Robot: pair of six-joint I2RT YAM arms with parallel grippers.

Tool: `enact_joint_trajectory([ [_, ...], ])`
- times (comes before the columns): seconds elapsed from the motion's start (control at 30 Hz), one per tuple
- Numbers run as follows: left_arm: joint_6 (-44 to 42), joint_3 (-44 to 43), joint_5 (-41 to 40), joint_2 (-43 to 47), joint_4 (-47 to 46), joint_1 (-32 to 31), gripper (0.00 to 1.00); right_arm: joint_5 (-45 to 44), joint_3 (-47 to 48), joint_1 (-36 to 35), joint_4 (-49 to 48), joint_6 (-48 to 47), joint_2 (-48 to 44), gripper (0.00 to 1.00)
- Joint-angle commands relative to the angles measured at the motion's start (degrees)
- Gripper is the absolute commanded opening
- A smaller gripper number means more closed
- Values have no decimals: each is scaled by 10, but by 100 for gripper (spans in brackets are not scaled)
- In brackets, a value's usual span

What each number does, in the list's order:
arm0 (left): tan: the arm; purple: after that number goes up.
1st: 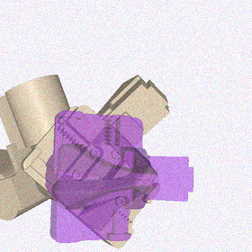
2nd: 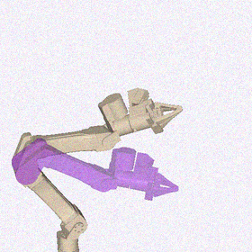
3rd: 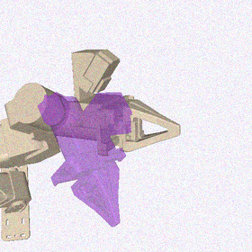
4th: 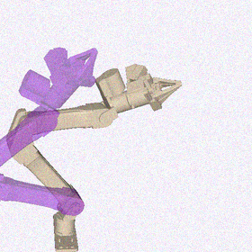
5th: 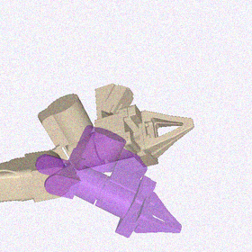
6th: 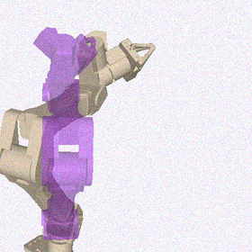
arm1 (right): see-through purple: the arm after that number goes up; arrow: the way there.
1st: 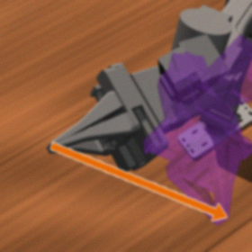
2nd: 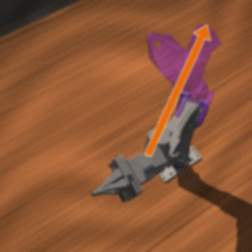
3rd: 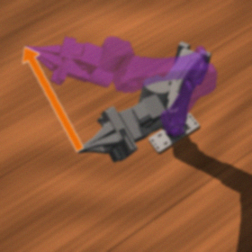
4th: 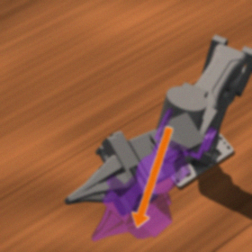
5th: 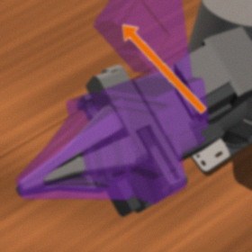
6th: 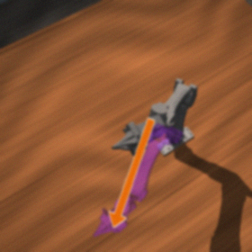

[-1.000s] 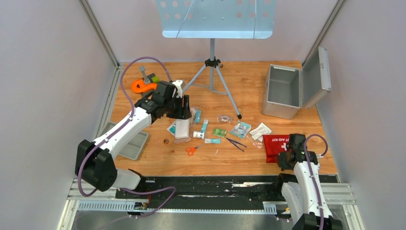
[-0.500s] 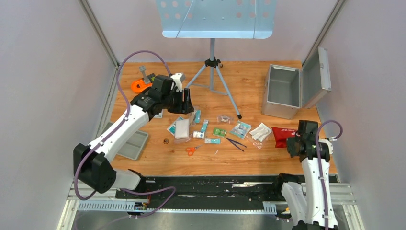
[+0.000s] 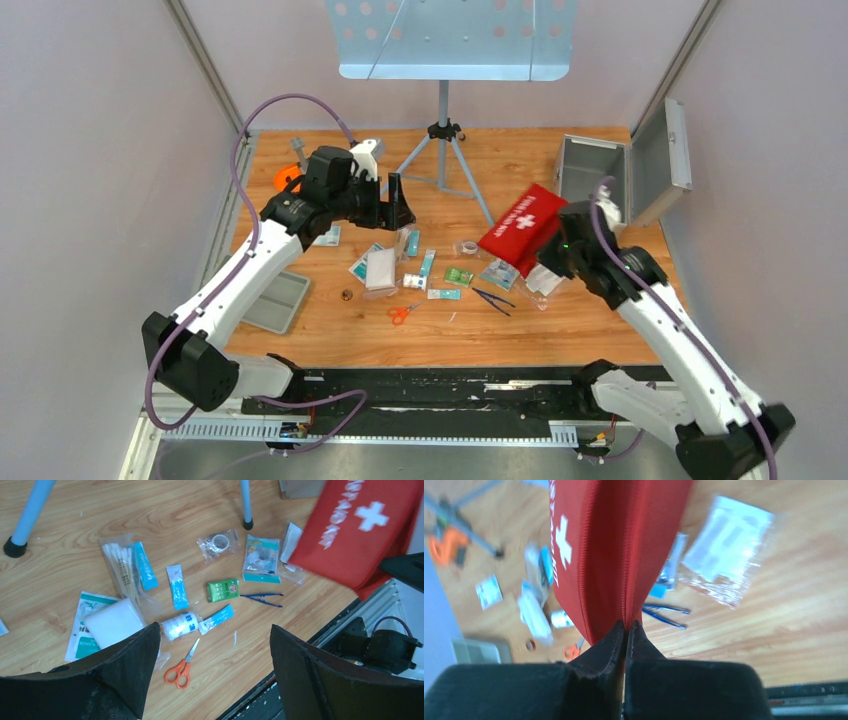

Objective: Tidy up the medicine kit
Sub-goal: Pick up the medicine pouch from the center of the board, then adjust the medicine pouch.

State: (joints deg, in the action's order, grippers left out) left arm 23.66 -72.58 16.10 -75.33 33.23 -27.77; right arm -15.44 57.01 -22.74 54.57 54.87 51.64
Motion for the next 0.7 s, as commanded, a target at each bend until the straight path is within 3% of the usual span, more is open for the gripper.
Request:
enact_joint_trajectory([
  [0.0, -10, -23, 65, 0, -25, 7, 89, 55, 57, -91, -104, -169, 99, 0],
  [0.13, -4, -24, 66, 6, -17, 33, 87, 64, 90, -166, -100, -258, 187, 0],
  [0.23, -5, -26, 74, -5, -2, 32, 71, 70, 103, -204, -112, -293, 214, 0],
  [0.3, 1, -25, 88, -14, -3, 16, 69, 79, 107, -207, -122, -298, 223, 0],
  [0.5, 64, -15, 51, -43, -37, -50, 76, 100, 100, -208, -149, -297, 222, 0],
  [0.67, 162, 26, -5, -41, -111, -99, 72, 105, 94, -208, -157, -270, 228, 0],
])
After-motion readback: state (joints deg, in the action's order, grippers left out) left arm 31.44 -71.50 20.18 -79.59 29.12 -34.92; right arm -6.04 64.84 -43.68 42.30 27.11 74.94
